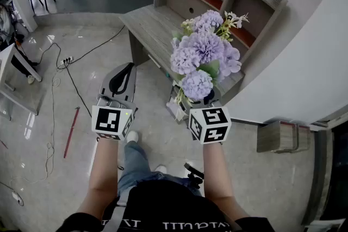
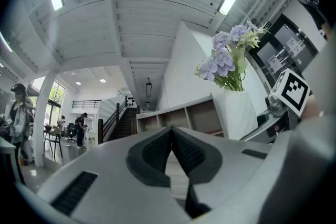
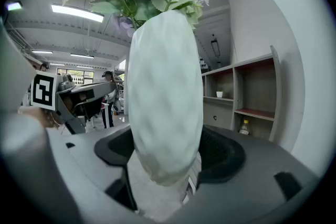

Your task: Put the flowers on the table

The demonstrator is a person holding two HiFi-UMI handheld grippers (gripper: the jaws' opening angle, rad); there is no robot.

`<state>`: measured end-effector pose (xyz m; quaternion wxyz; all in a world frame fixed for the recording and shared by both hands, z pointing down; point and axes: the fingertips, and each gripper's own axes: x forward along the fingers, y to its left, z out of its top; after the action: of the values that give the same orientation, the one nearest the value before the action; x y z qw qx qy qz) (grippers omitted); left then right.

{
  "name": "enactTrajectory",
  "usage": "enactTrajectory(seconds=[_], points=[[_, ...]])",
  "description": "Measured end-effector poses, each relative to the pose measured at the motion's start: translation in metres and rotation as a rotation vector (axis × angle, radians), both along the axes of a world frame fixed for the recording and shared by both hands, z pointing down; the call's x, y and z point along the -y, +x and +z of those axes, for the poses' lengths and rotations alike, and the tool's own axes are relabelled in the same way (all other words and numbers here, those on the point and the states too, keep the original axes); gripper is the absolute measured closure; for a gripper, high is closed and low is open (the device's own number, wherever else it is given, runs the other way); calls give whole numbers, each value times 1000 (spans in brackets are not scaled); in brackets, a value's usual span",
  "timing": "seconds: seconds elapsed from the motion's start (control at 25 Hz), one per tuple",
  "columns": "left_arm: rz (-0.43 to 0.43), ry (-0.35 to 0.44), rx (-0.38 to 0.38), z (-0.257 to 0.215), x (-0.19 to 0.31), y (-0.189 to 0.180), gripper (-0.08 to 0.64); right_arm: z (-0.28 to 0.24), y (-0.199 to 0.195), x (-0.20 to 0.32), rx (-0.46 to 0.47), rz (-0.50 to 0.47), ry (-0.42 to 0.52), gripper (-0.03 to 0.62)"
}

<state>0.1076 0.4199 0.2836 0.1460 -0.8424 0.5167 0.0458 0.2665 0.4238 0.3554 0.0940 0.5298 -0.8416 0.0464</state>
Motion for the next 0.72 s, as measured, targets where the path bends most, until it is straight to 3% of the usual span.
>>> enactTrajectory(seconds=[0.28, 0.72], points=[[11, 11, 15, -1, 34, -8, 549, 4, -2, 29, -31, 34, -8, 221], [-13, -1, -12, -9, 153, -83, 549, 20, -57, 153, -42, 87, -135, 221]])
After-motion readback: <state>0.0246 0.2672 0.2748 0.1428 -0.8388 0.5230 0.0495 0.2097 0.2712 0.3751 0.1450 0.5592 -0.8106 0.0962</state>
